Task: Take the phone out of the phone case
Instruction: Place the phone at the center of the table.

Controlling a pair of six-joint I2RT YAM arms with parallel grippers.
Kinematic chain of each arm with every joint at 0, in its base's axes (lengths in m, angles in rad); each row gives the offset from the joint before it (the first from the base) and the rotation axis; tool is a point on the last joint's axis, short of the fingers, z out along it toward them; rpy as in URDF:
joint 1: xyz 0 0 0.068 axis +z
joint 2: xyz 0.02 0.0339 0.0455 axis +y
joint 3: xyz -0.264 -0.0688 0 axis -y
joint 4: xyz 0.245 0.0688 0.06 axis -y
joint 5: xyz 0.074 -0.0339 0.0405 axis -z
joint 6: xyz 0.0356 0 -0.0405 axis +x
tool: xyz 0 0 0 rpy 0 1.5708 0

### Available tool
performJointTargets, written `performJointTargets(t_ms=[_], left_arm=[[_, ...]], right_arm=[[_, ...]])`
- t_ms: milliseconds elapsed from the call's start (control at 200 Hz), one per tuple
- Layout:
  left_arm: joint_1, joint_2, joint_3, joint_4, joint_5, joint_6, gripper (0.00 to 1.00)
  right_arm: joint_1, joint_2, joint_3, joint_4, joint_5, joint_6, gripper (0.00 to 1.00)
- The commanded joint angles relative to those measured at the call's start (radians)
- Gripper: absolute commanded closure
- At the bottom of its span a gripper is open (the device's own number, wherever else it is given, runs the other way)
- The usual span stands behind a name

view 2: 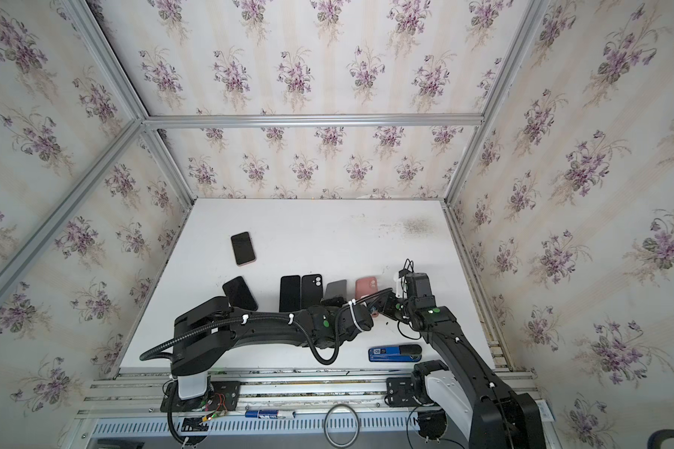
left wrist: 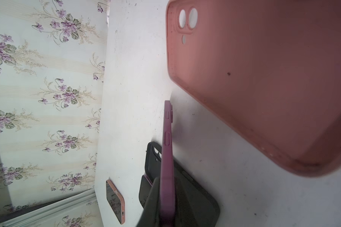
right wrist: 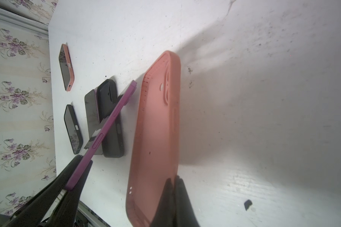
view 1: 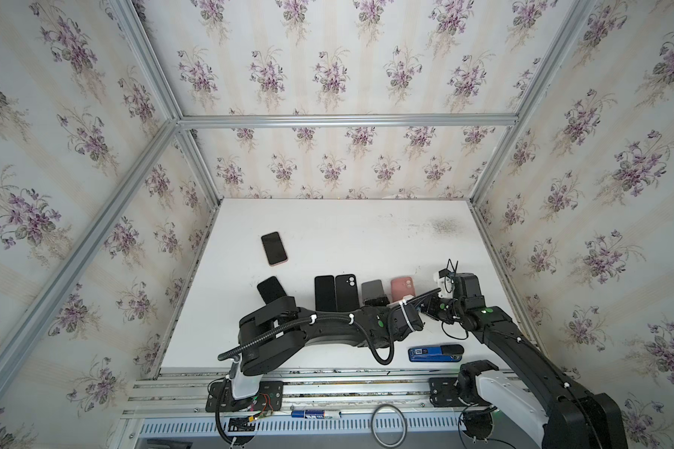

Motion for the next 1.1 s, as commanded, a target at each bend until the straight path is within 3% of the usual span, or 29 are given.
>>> performJointTargets(t_ms=[0, 839, 1094], left_arm=[[-0.005, 0.013, 0.014, -0.004, -0.037, -0.006, 0.92], [-0.012, 0.163, 0.096, -0.041, 0.007, -0.052, 0.8], [-0.01, 0.185, 0.099, -0.041, 0.027, -0.078, 0.72]], right_arm=[[-0.001, -0.002, 0.001, 0.017, -0.014, -0.017, 1.0], [-0.009, 0.051, -0.017, 0.062, -0.021, -0.034, 1.0], [-0.009, 0.053, -0.024, 0.066, -0.018, -0.037, 1.0]])
